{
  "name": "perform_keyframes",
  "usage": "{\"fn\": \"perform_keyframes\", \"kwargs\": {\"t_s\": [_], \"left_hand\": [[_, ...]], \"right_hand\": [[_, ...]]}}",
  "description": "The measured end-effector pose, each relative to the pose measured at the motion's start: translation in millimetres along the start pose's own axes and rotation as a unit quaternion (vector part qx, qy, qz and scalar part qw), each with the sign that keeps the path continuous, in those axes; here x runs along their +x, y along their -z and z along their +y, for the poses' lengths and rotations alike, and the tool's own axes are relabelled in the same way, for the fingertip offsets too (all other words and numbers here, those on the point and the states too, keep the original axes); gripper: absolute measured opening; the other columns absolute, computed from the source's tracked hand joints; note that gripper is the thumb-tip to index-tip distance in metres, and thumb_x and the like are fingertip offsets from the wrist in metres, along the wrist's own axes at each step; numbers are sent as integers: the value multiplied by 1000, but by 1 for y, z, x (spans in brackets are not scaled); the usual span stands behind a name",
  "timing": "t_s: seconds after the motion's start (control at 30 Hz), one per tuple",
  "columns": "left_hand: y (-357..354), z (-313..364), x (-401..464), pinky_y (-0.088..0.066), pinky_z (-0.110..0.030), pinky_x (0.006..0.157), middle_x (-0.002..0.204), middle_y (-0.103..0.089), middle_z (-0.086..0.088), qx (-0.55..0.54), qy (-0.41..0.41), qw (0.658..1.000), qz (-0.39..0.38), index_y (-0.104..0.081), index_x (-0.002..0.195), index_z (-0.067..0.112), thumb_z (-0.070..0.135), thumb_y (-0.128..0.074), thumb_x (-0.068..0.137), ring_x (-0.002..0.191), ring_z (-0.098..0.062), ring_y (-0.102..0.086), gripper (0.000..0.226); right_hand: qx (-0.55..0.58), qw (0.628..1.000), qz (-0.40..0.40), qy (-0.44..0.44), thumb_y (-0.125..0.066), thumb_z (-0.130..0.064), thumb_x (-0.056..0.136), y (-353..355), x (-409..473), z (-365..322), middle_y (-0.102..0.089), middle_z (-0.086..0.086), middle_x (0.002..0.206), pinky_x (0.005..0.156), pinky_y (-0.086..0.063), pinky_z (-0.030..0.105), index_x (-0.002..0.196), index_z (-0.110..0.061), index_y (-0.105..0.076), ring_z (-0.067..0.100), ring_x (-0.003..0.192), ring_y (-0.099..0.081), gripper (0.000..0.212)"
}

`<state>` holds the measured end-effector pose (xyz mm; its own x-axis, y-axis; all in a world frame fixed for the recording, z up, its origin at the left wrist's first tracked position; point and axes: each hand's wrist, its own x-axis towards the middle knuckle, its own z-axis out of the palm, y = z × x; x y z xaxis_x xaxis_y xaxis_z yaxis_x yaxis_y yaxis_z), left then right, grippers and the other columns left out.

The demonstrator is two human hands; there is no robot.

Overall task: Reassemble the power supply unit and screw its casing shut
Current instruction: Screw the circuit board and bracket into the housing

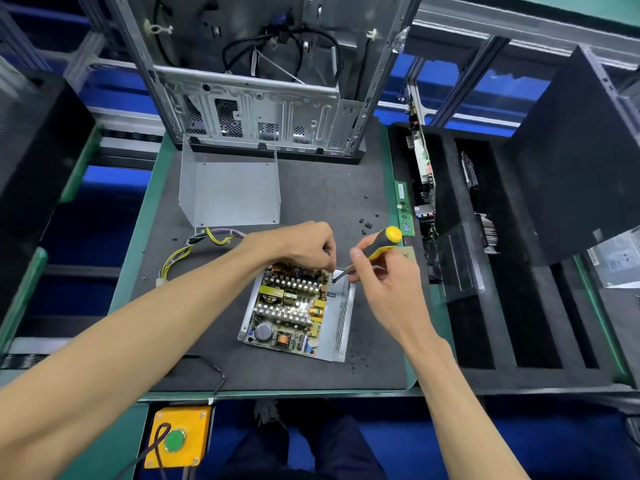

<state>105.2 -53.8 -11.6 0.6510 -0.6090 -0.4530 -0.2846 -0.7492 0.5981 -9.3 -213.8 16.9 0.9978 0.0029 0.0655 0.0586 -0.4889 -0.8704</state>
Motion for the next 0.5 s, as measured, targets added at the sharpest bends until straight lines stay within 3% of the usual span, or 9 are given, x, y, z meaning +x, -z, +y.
{"fn": "perform_keyframes", "kwargs": {"t_s": [0.07,0.23,0.4,0.5], "left_hand": [[0,-1,1,-36,-4,46,58,-61,26,-12,0,1000,5,-65,62,33,18,-65,92,54,14,-56,34],[1,1,0,-35,-1,44,49,-56,37,-22,1,1000,-3,-64,60,33,12,-61,93,55,21,-54,39],[1,1,-1,-34,-4,41,46,-56,31,-23,-7,1000,-13,-66,62,30,13,-62,93,48,13,-54,36],[1,0,0,-37,-11,45,46,-57,19,-17,3,1000,-16,-63,56,26,9,-57,89,49,-2,-54,38]], "right_hand": [[-10,1000,-3,3,-53,-54,97,-1,1,1,-66,-7,87,72,-57,55,93,-44,-57,26,77,-70,12],[-34,999,-9,-1,-51,-57,96,-2,2,0,-67,-2,76,71,-56,50,89,-36,-58,25,74,-70,23],[-70,997,-24,14,-49,-55,97,-2,4,-2,-65,-1,74,65,-52,37,91,-28,-60,20,70,-64,30],[-104,994,-43,17,-53,-45,101,-2,5,-3,-65,2,75,66,-51,43,95,-16,-63,22,70,-61,31]]}}
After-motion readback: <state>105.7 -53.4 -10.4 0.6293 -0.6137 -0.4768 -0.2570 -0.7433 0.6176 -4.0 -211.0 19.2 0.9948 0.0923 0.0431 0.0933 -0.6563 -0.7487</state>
